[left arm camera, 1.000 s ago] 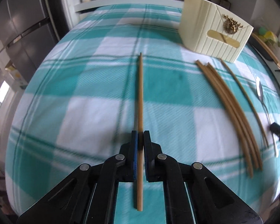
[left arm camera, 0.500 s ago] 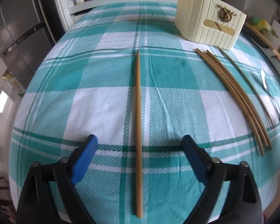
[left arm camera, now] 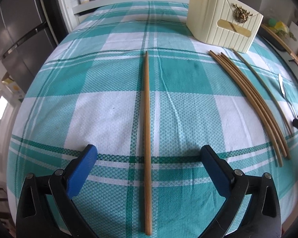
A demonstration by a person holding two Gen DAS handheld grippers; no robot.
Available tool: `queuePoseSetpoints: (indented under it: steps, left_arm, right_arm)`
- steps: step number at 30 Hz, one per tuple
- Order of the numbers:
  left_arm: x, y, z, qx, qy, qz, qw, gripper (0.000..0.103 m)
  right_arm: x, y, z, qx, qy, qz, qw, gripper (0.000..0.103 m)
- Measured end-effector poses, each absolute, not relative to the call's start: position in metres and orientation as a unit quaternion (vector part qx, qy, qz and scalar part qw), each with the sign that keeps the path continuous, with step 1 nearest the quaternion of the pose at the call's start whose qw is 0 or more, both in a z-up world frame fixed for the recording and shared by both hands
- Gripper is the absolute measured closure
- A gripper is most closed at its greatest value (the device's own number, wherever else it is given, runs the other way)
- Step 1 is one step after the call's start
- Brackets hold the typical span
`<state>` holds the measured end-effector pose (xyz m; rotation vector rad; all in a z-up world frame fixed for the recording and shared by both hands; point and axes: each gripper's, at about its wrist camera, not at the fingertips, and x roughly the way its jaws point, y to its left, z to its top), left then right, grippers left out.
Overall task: Organize utensils
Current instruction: 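Grasp a chopstick with the left tool while the right tool grasps the other spoon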
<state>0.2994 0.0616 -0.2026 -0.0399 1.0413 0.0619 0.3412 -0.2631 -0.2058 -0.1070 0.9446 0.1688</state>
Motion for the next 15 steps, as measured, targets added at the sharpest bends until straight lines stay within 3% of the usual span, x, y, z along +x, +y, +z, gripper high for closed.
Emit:
queuePoseSetpoints:
  steps: [15]
  left_arm:
    - [0.3064, 0.0621, -0.2005, 0.006, 0.524, -0.019, 0.851, 0.0]
  right_arm:
    - [0.3449, -0.2632, -0.2056, -0.057, 0.46, 0.093, 0.881, 0.036]
